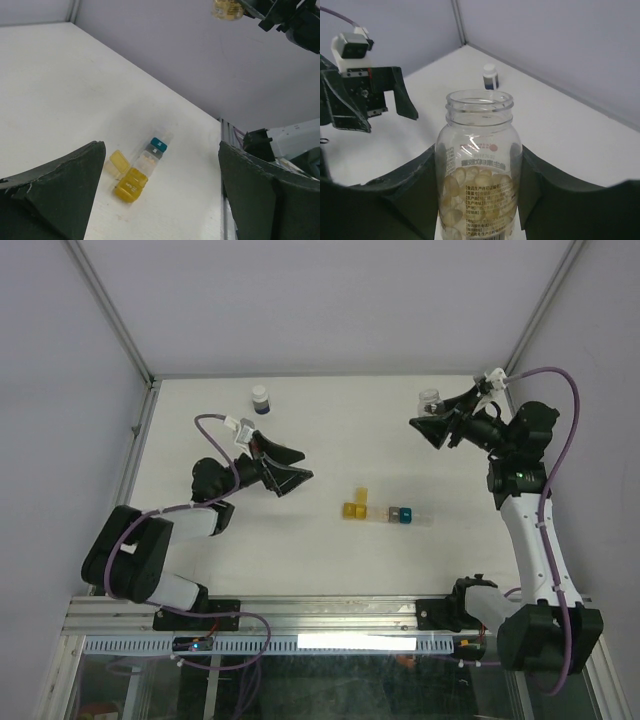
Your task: Sort the pills into containers
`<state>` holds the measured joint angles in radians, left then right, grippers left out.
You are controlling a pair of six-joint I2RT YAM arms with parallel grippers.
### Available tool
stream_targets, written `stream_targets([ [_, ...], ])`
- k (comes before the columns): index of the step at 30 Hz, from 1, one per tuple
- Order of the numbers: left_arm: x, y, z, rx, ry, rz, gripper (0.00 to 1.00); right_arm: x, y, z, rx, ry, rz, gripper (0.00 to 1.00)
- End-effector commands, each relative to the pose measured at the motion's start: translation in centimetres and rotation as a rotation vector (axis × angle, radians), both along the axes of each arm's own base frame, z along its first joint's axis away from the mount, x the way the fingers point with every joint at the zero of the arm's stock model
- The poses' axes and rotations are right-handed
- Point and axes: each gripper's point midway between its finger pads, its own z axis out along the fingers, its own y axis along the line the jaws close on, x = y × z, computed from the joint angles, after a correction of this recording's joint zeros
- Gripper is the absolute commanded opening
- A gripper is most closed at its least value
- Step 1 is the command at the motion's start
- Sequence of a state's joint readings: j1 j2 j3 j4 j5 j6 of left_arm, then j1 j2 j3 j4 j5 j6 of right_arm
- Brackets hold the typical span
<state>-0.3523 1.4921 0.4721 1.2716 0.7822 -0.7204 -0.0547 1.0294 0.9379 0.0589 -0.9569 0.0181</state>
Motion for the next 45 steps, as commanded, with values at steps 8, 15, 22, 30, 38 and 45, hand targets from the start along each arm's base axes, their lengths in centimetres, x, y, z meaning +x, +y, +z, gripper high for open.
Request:
stream_targets([
  [8, -2.2, 3.1, 6.4, -0.058, -0.167, 0.192, 0.99, -7.0, 2.5, 10.3, 0.095, -0.247, 0.223, 0.13],
  [15, -5.2, 2.2, 6.3, -0.08, -0.188, 0.027, 0.99, -9.0, 2.6, 13.1, 0.267, -0.204, 0.293, 0.01],
  [22, -4.7, 1.7, 5.5, -0.104, -0.088, 0.016, 0.96, -7.1, 0.5, 15.0, 0.287, -0.17, 0.059, 0.01],
  [30, -0.9, -0.7, 3.3, -0.065, 0.081, 0.077, 0.76, -8.7, 0.4, 15.8, 0.311, -0.219, 0.136, 0.0],
  [38, 5.4, -3.2, -4.7, 0.115, 0.362, 0.242, 0.4, -11.5, 1.1, 12.6, 0.345, -0.168, 0.267, 0.0],
  [45, 7.9, -6.4, -10.6, 0.265, 0.506, 0.283, 0.3, -10.7, 1.5, 8.0, 0.277, -0.183, 0.216, 0.0],
])
